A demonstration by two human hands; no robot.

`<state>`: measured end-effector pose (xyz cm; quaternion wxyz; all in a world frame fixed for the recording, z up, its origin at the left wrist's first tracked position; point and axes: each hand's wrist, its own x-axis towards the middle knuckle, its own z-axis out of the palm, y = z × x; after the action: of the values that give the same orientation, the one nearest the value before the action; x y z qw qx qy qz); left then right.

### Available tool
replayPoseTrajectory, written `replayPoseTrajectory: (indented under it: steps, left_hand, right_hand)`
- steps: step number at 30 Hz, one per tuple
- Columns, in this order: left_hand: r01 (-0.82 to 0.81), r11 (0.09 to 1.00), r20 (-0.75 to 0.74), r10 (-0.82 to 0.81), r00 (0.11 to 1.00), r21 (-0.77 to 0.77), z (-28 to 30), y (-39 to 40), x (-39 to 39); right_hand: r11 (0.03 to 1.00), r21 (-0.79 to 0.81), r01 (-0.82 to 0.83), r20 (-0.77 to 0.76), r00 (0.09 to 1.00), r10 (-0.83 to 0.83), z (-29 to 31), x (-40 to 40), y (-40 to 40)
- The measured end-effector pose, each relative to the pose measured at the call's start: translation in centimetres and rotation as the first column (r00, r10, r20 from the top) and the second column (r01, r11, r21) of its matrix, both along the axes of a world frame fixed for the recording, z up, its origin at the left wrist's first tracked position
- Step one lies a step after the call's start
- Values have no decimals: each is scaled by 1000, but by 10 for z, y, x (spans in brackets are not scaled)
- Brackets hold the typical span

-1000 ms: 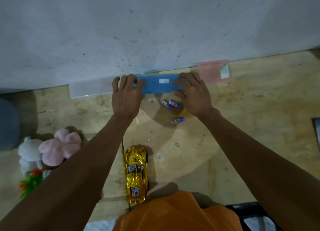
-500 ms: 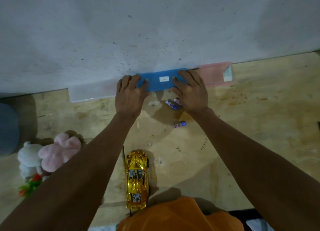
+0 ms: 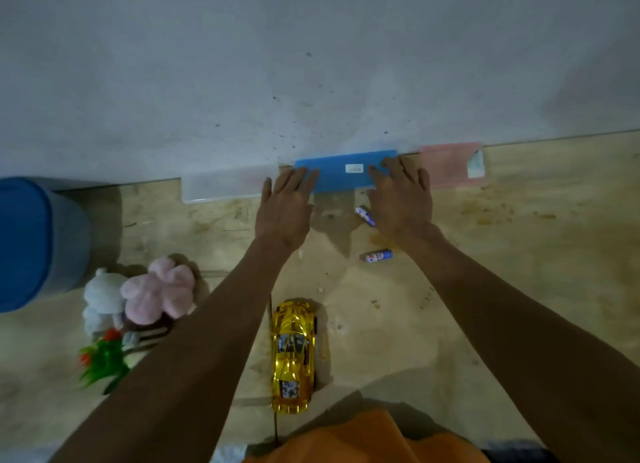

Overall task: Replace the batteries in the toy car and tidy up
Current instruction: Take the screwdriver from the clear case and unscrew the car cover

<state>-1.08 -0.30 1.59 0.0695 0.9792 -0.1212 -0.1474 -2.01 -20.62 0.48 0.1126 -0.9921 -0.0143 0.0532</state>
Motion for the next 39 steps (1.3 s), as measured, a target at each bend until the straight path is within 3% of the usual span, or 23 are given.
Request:
replayPoseTrajectory:
  steps: [3, 6, 9, 12, 16, 22, 30, 39]
  left_hand:
    - [-92, 993, 143, 102, 985, -70, 11, 25, -21]
    - [-213, 975, 228, 222, 948, -64, 16, 75, -42]
    - [-280, 960, 266, 277, 923, -26, 17, 130, -47]
    - [-299, 954, 231, 290, 929, 7, 15, 170, -39]
    - [-247, 969, 192, 239, 952, 21, 9, 202, -17]
    - [-120, 993, 202, 119, 972, -6, -6, 215, 18]
    - [-76, 997, 275, 77, 958, -17, -25, 221, 23]
    - [-76, 997, 244, 76, 967, -8, -21, 221, 24]
  right_hand:
    - [958, 263, 112, 73, 988, -135, 13, -14, 31]
    - [834, 521, 183, -73, 983, -170, 23, -31, 95]
    - [685, 662, 303, -230, 953, -200, 28, -36, 155]
    - [576, 631, 519, -482, 844, -233, 29, -28, 203]
    - [243, 560, 792, -706, 610, -360, 16, -8, 255]
    - [-167, 532, 830, -806, 436, -400, 7, 15, 290]
    - [-374, 460, 805, -875, 338, -347, 9, 20, 298]
    - [-259, 473, 842, -857, 372, -357, 11, 13, 293]
